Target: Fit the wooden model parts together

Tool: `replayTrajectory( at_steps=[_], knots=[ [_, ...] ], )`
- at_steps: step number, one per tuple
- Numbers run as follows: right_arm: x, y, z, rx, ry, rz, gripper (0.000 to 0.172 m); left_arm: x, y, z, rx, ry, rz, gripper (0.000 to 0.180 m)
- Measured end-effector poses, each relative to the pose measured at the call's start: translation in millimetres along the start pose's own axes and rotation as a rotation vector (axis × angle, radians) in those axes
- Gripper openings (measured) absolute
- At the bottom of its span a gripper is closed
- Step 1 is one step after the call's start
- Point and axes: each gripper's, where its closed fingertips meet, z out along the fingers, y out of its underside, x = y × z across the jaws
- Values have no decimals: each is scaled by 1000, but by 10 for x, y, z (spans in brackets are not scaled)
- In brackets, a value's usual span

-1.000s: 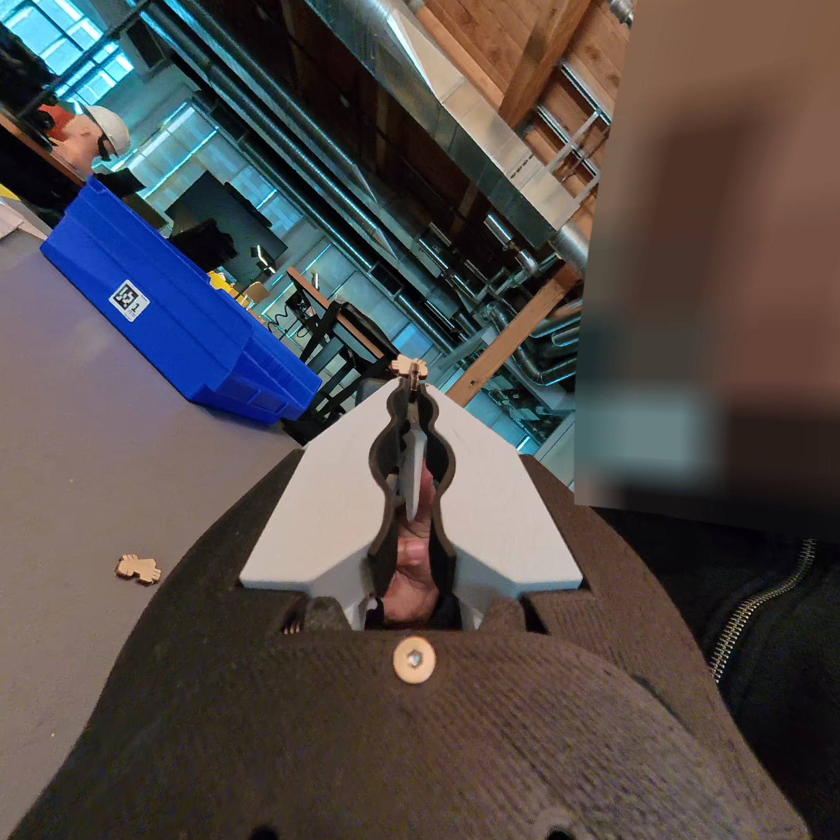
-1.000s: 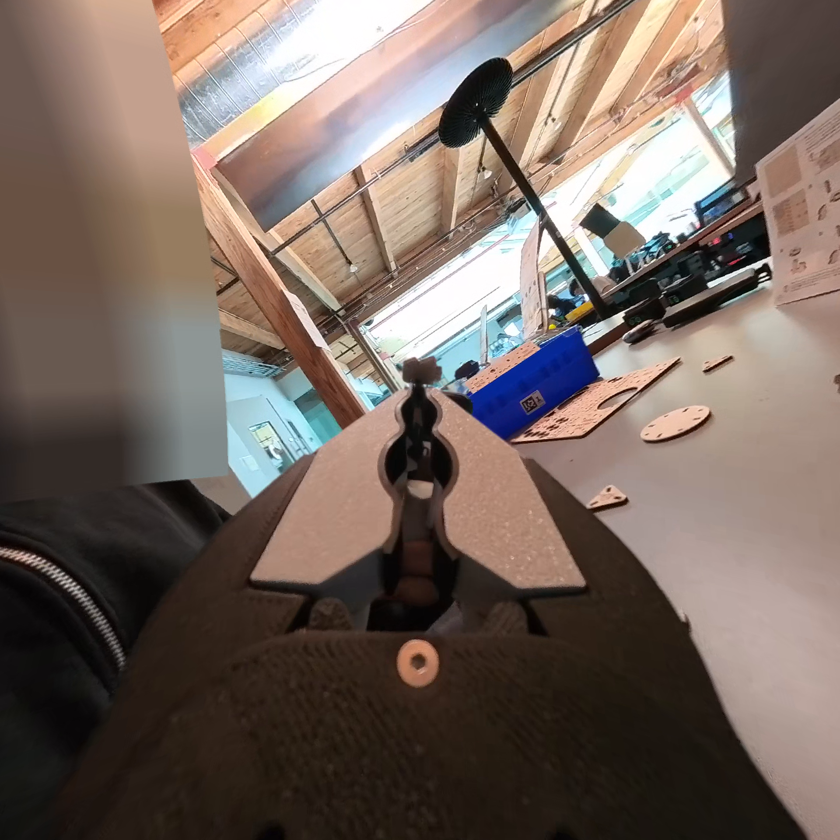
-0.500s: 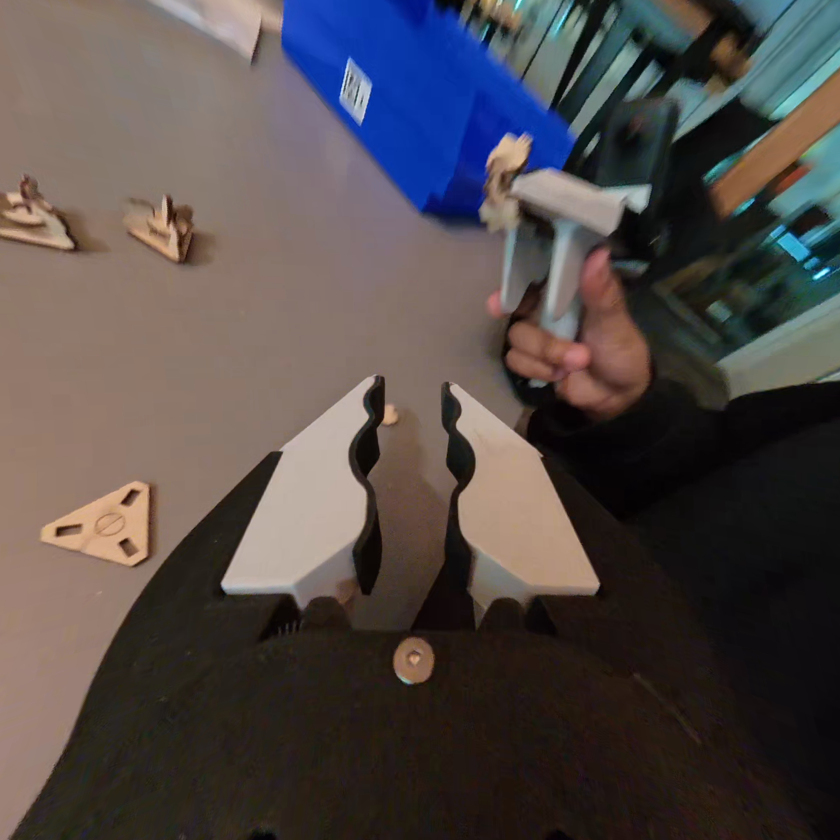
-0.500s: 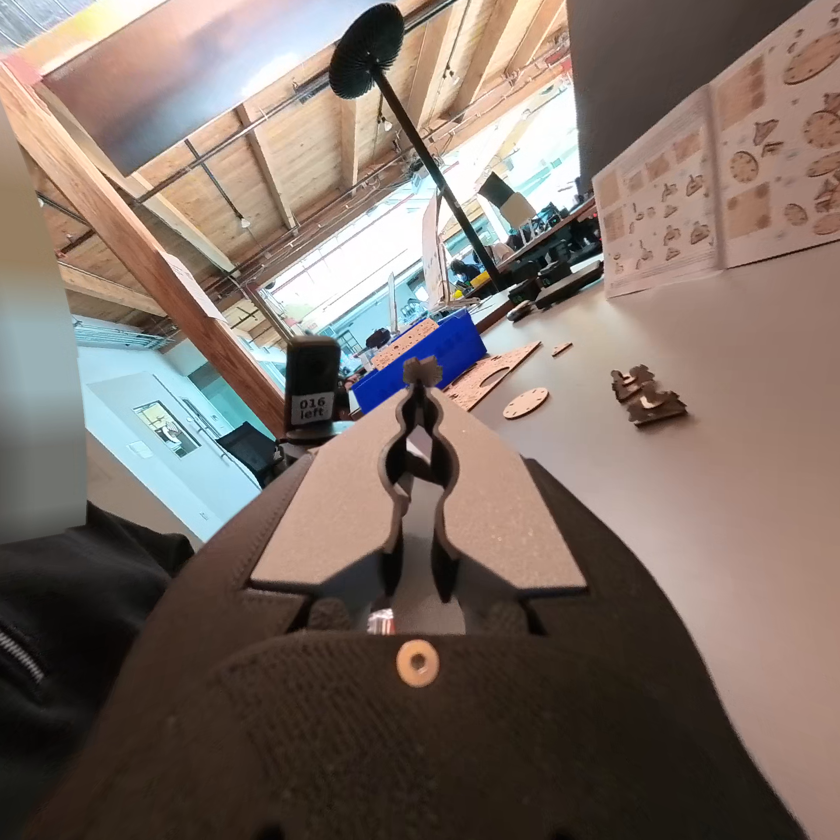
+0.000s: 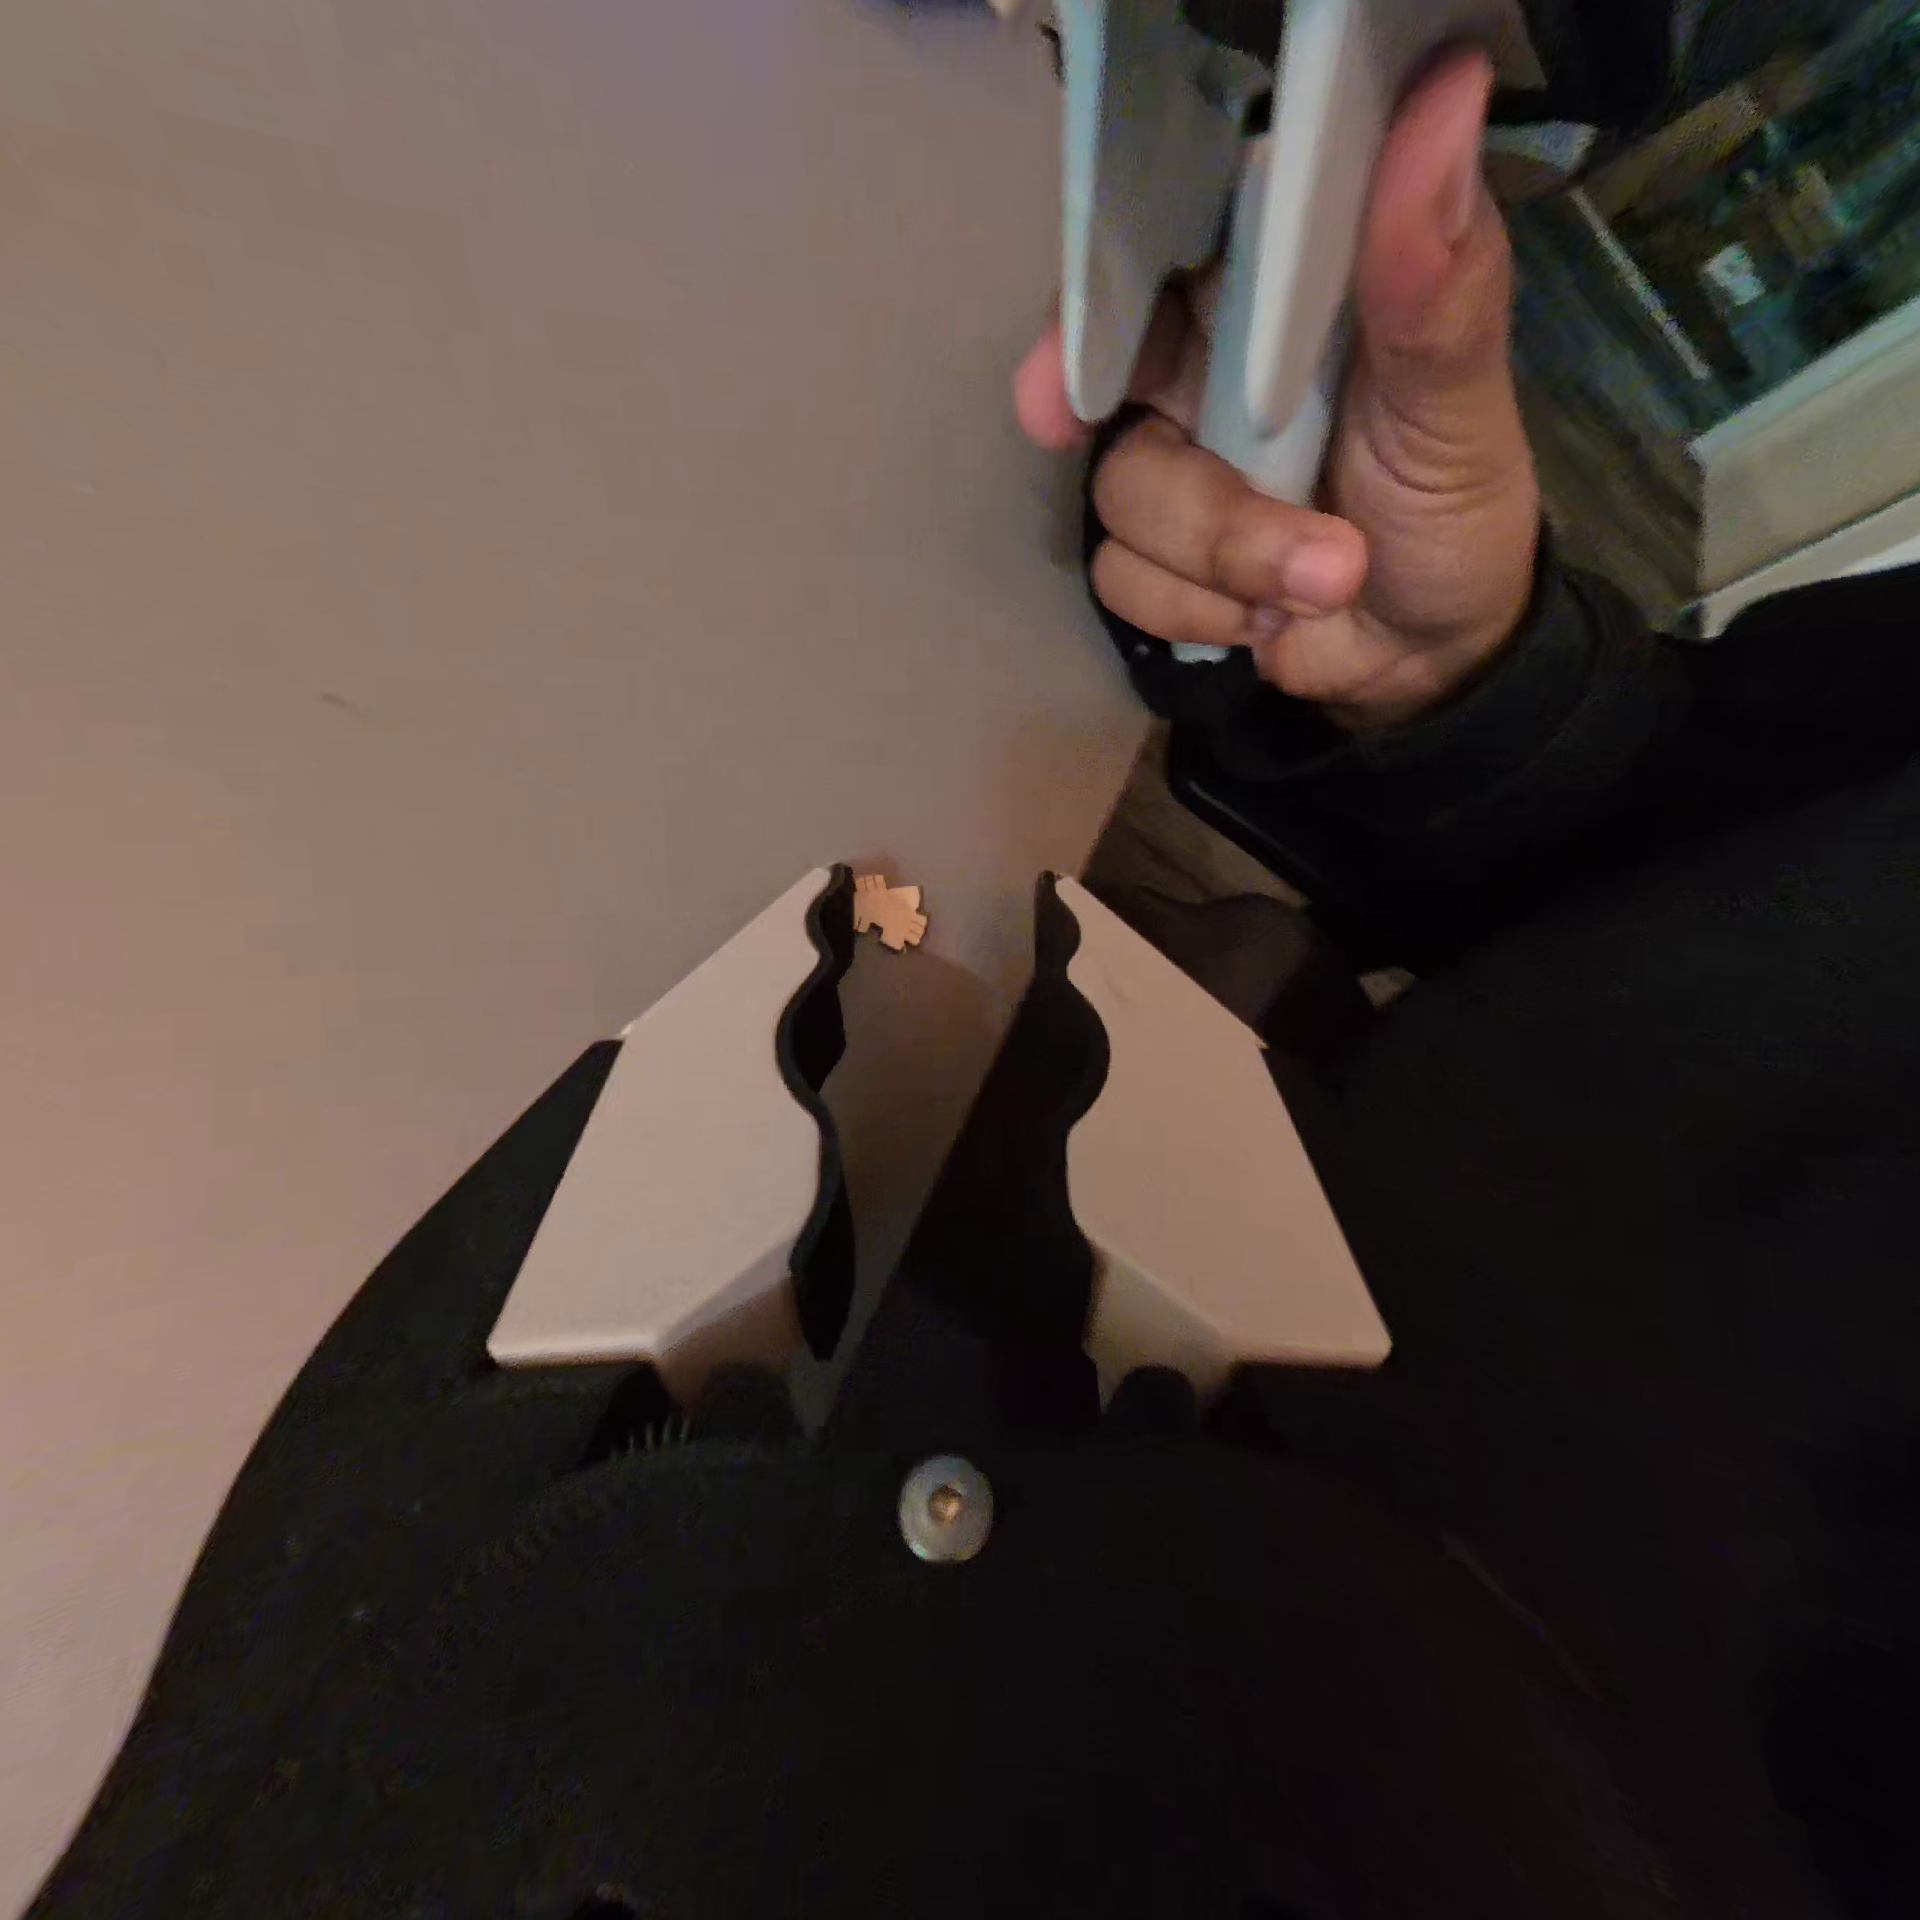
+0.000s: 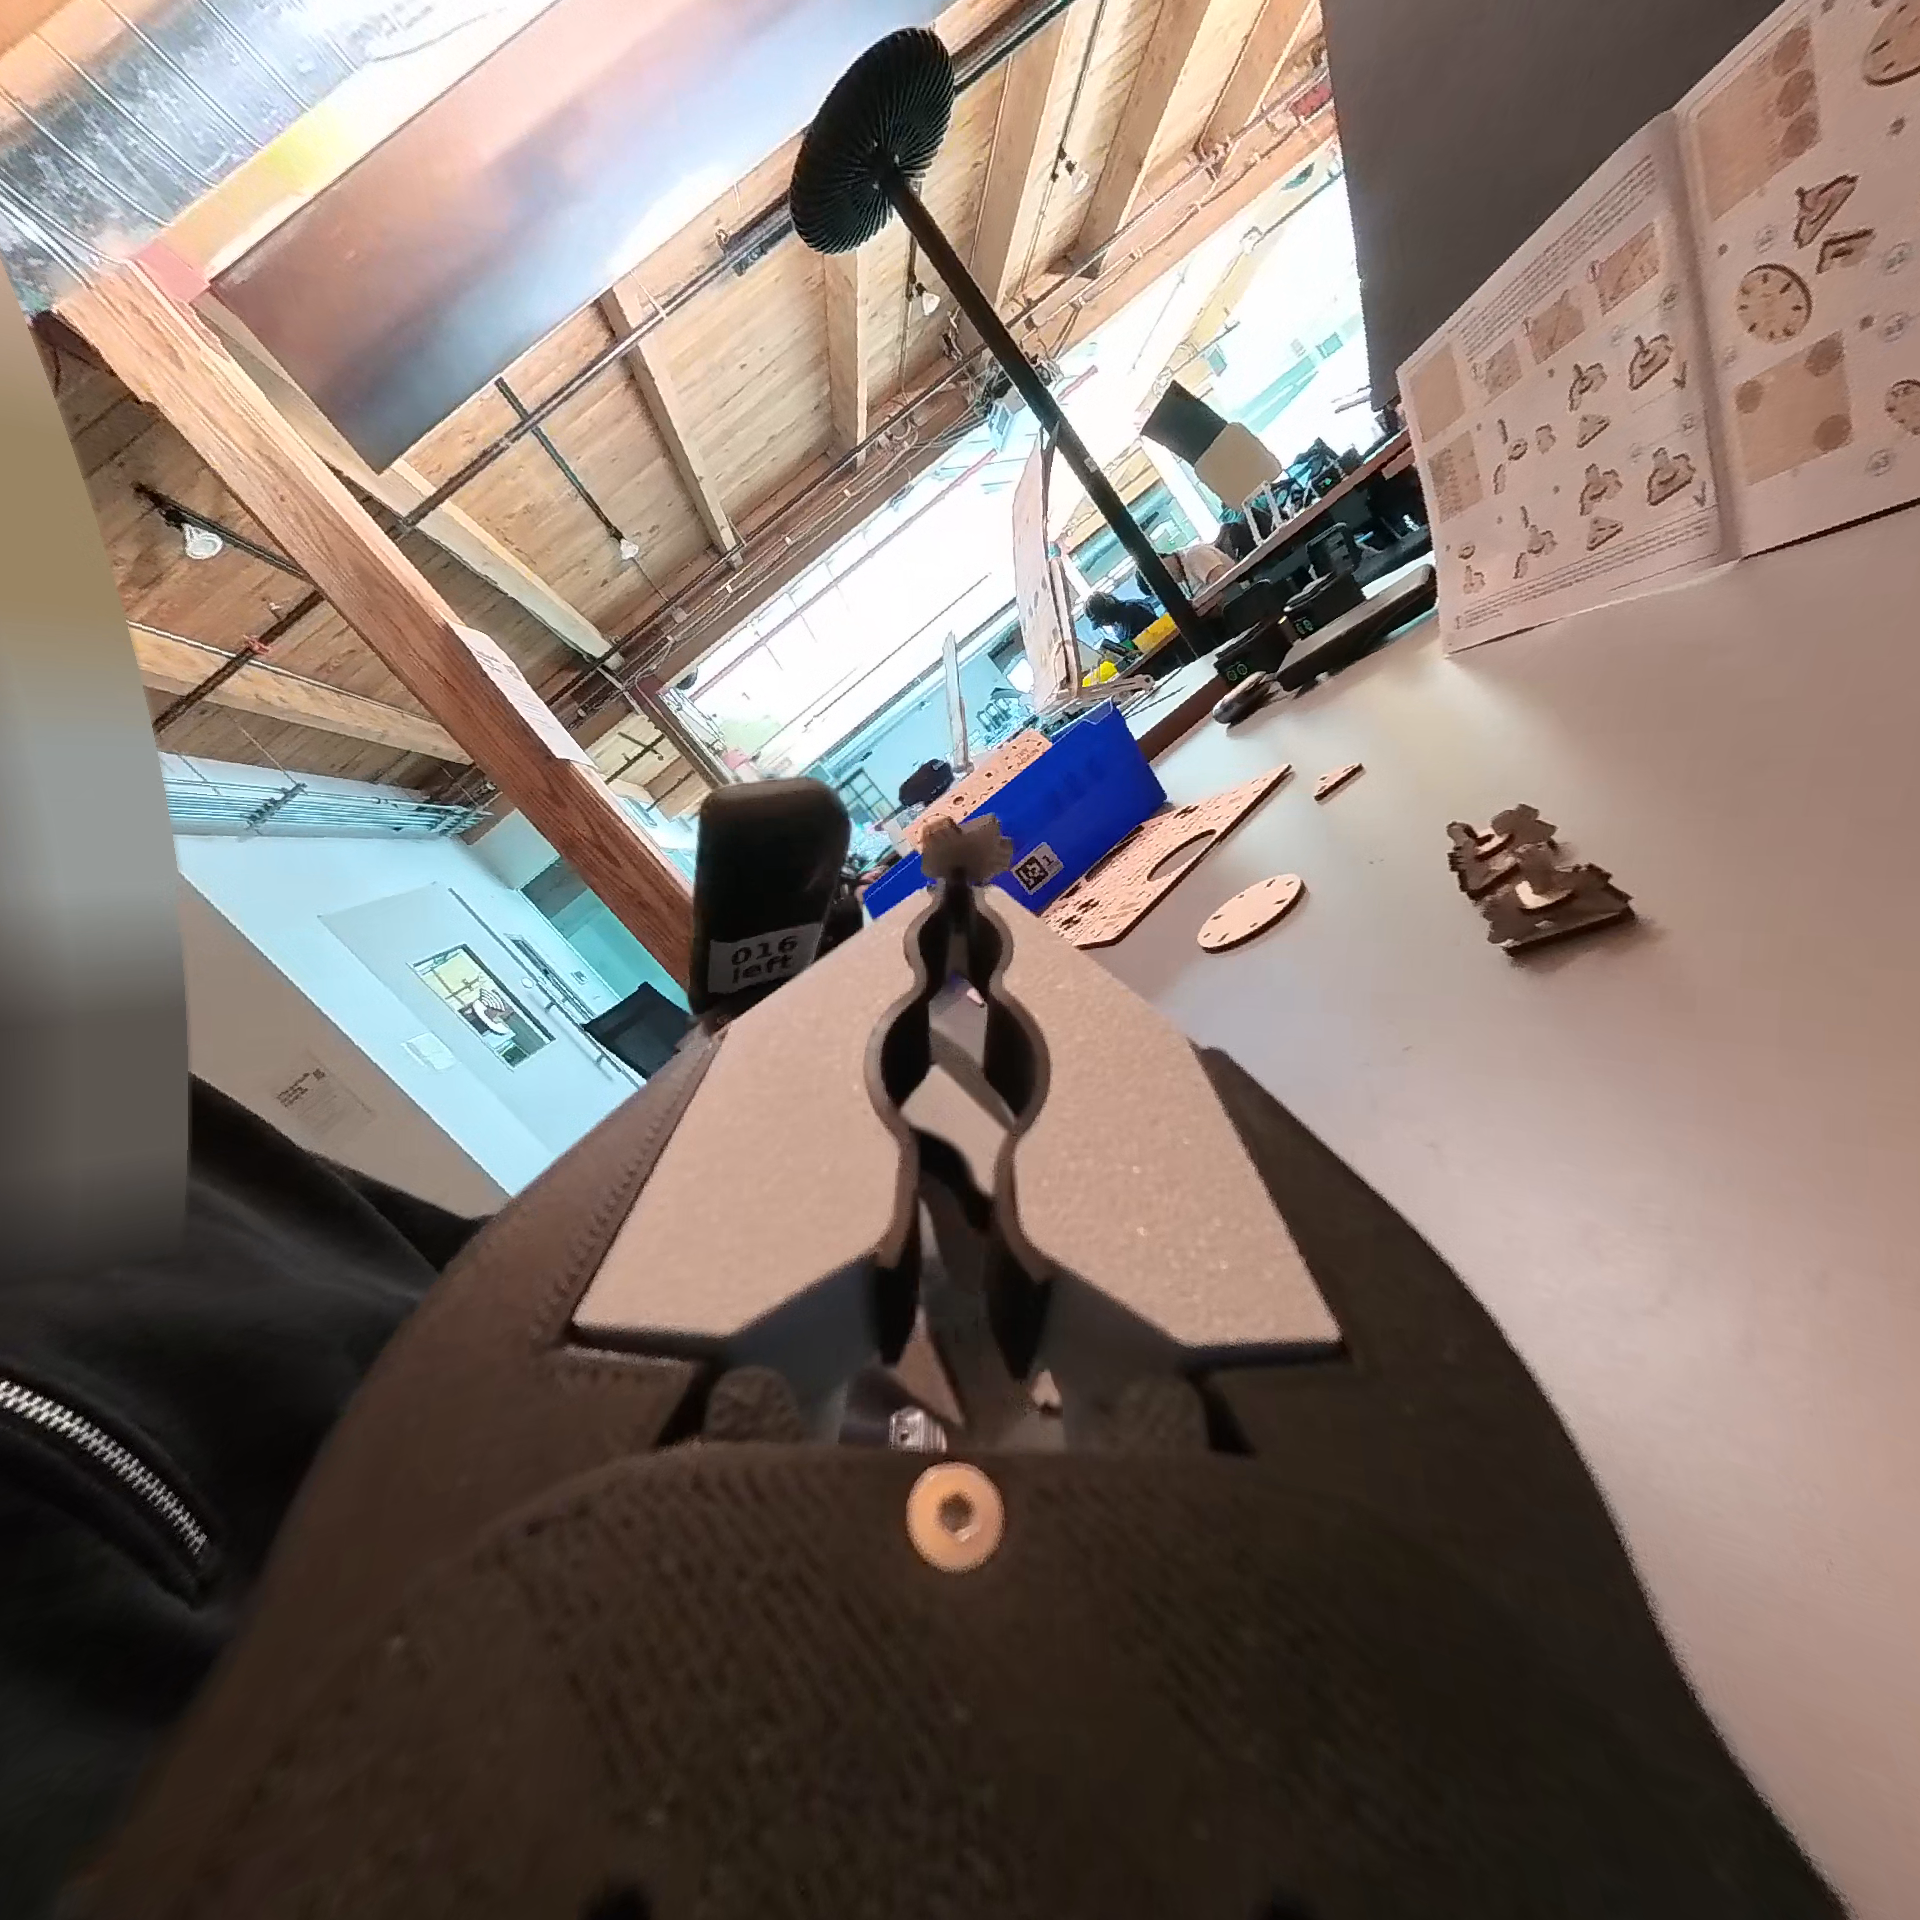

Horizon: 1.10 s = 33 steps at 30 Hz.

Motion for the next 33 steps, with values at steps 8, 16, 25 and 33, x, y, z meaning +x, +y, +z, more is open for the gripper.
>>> replayTrajectory(
  at_steps=[8,16,25,33],
  knots=[
    [-12,7,1,-5,-6,-1,0,58,39,-102,85,27,14,41],
    [-16,6,-2,-3,-6,-3,0,215,177,-81,33,65,-4,46],
    [-25,1,-8,3,-14,1,0,163,134,-96,93,-15,13,51],
    [-64,28,8,-4,-31,3,0,282,187,-35,50,15,-1,51]
  ],
)
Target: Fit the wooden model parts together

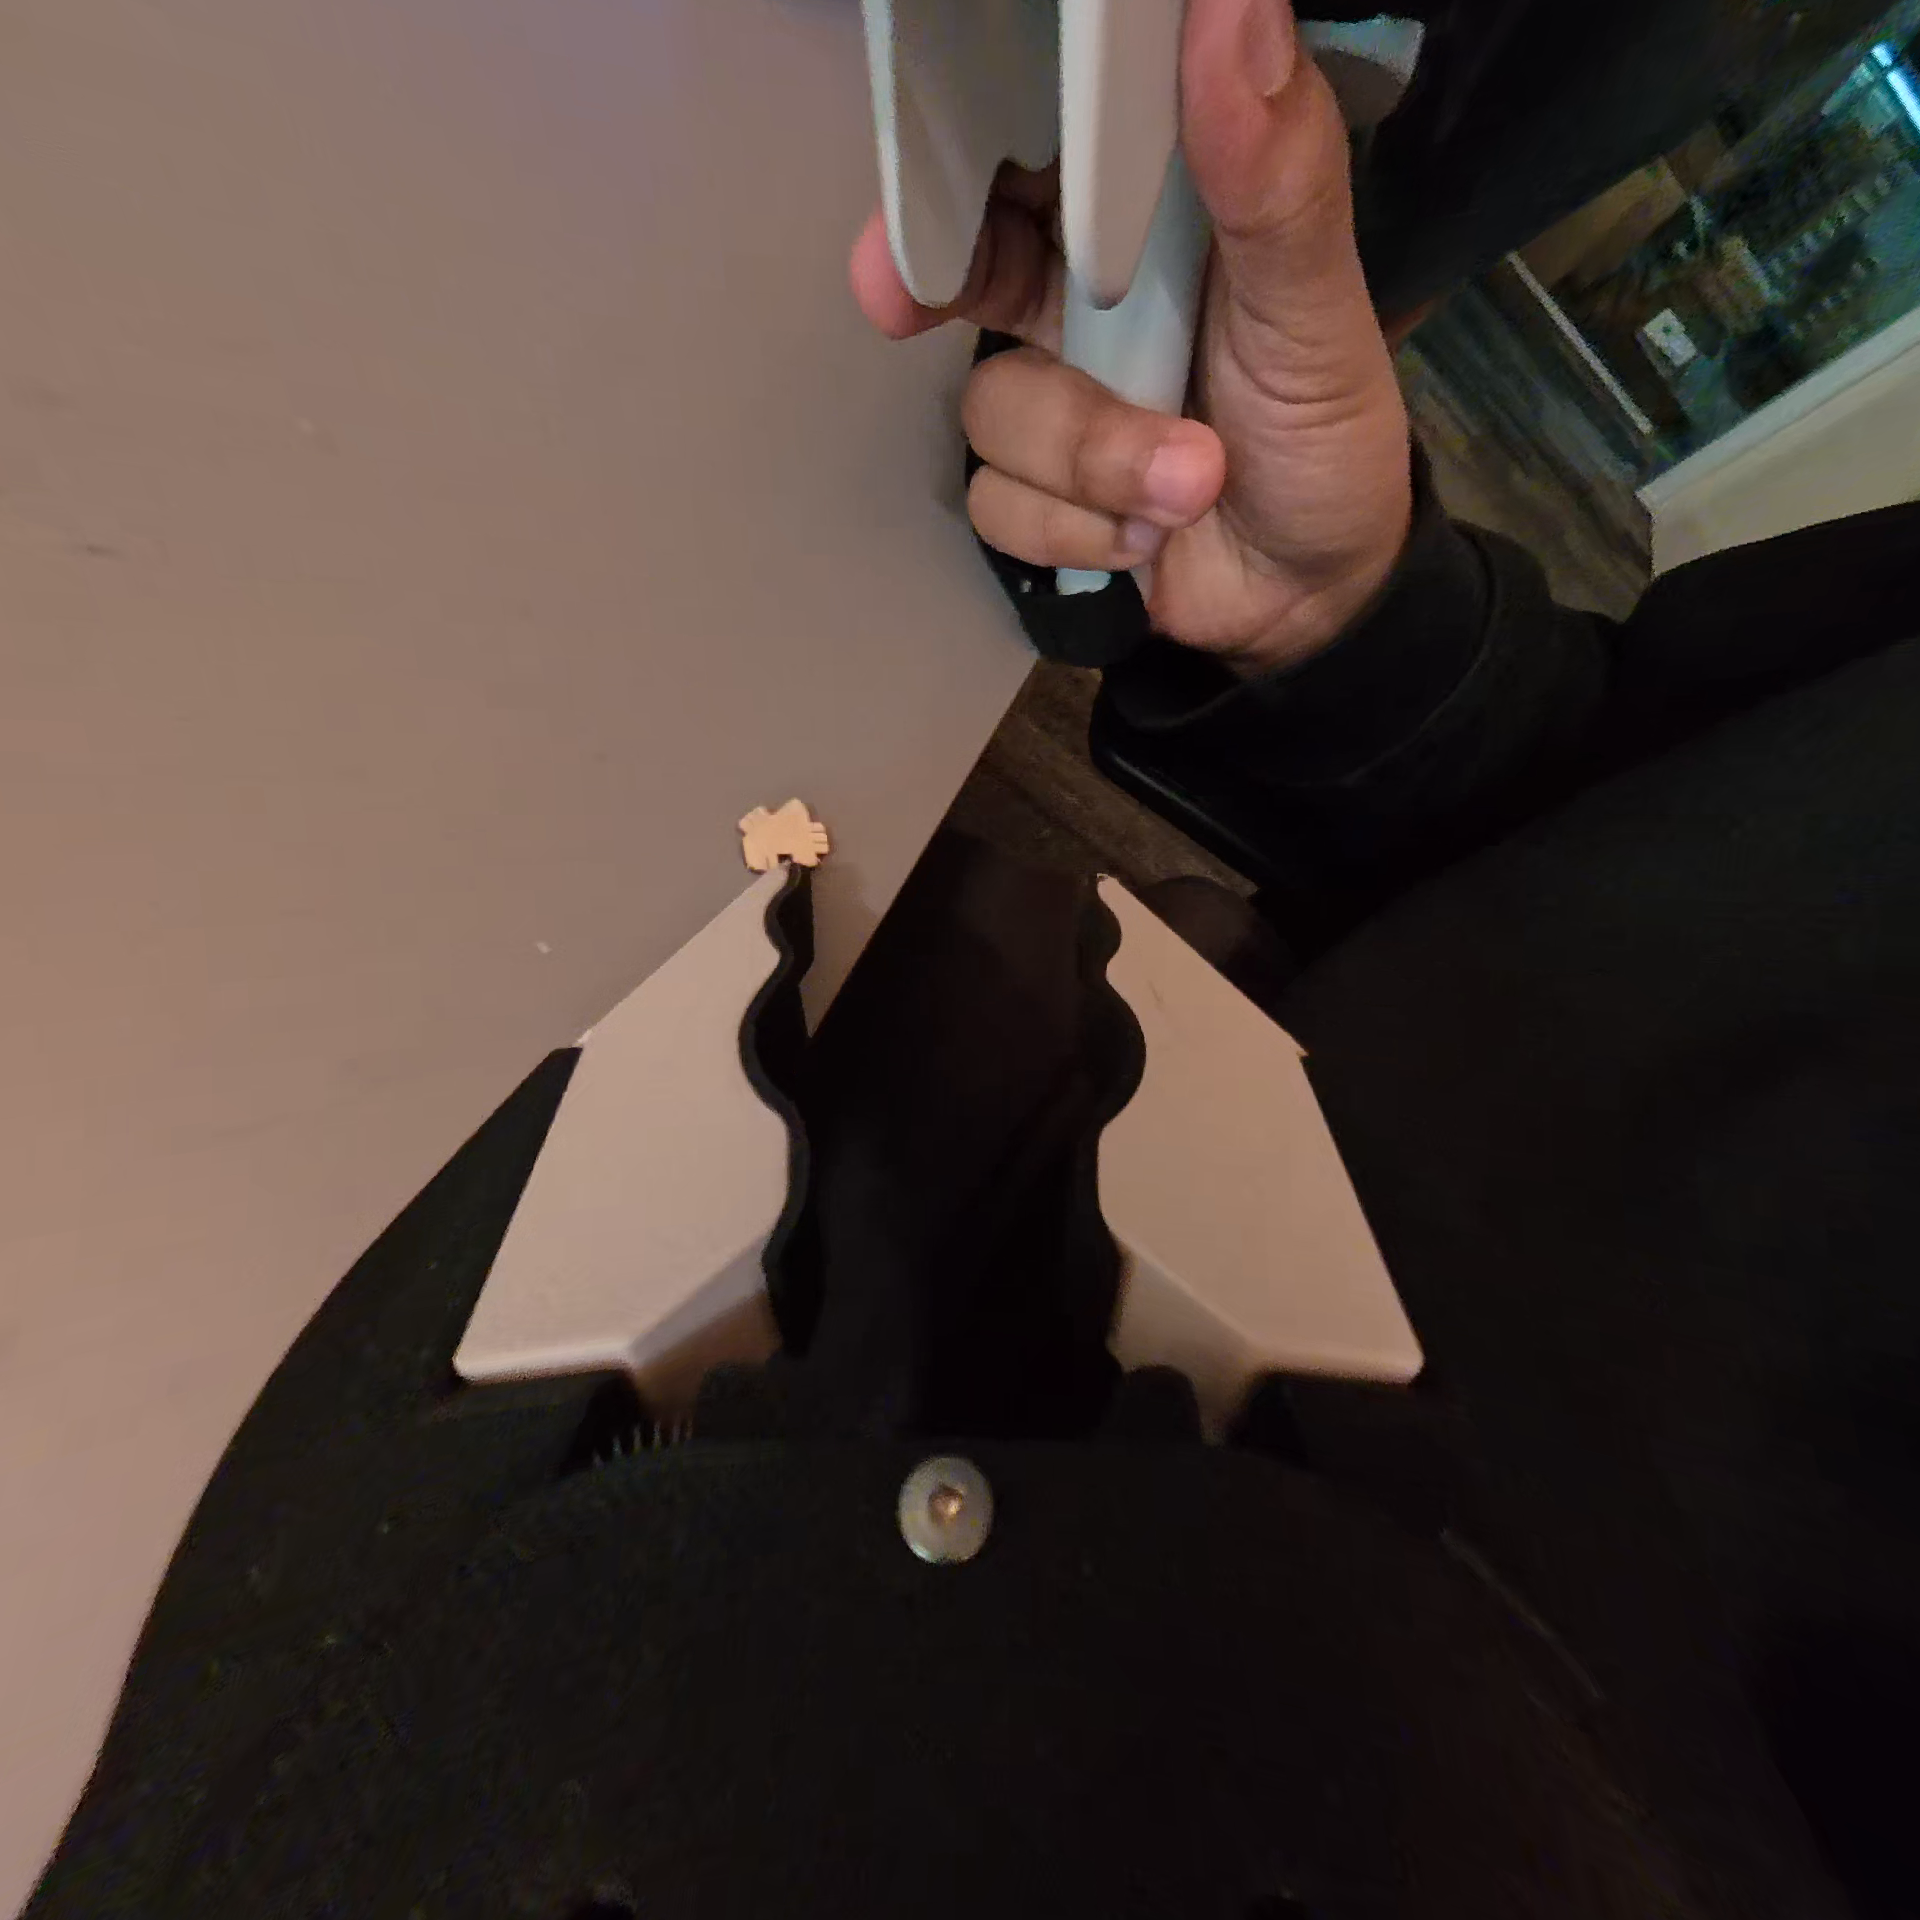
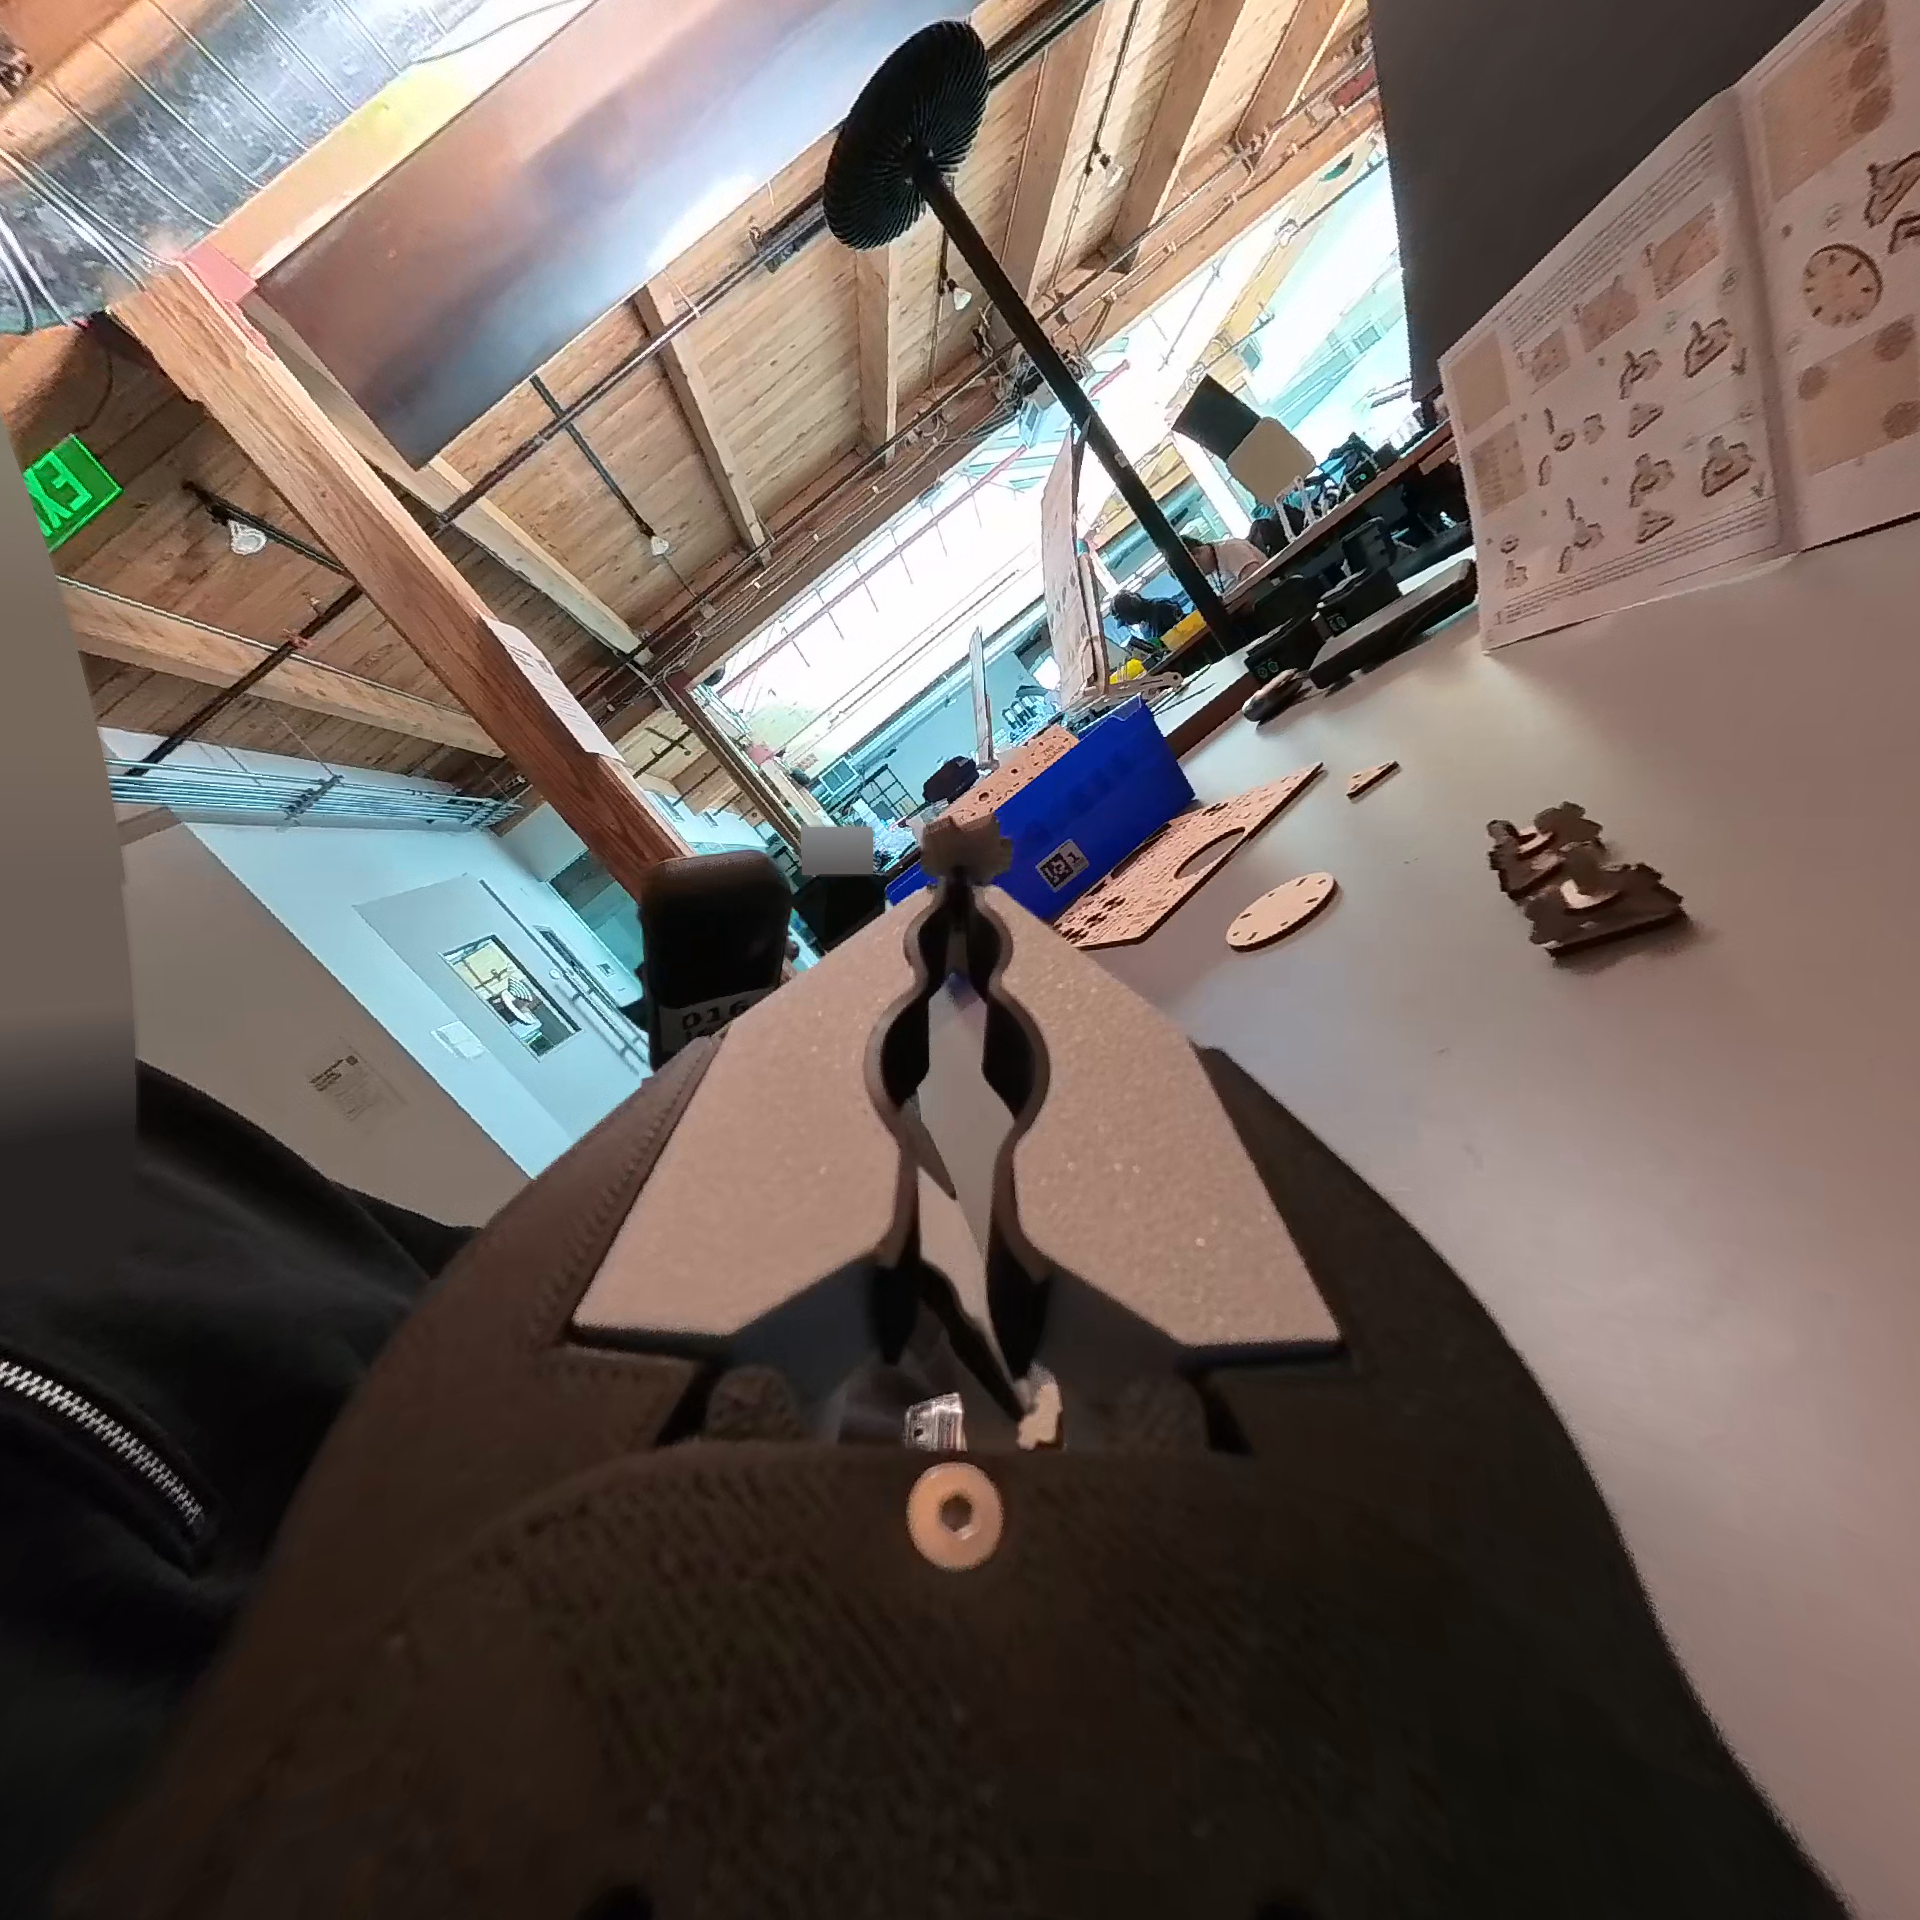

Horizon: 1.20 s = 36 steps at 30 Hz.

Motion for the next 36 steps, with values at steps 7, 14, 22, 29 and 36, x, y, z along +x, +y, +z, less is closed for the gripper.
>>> replayTrajectory(
  at_steps=[7,14,22,29,36],
  knots=[
    [-9,-2,-3,3,-9,5,0,207,-36,167,29,91,5,56],
    [-10,-1,-3,1,-15,13,0,10,-263,-95,147,-38,115,58],
    [-13,4,-1,0,-15,13,0,-184,-96,69,26,-198,243,51],
    [-21,10,1,-3,-21,16,0,-278,-98,78,-20,-236,244,34],
    [-25,8,-3,-1,-25,17,0,-370,-77,22,-47,-305,273,16]
  ],
)
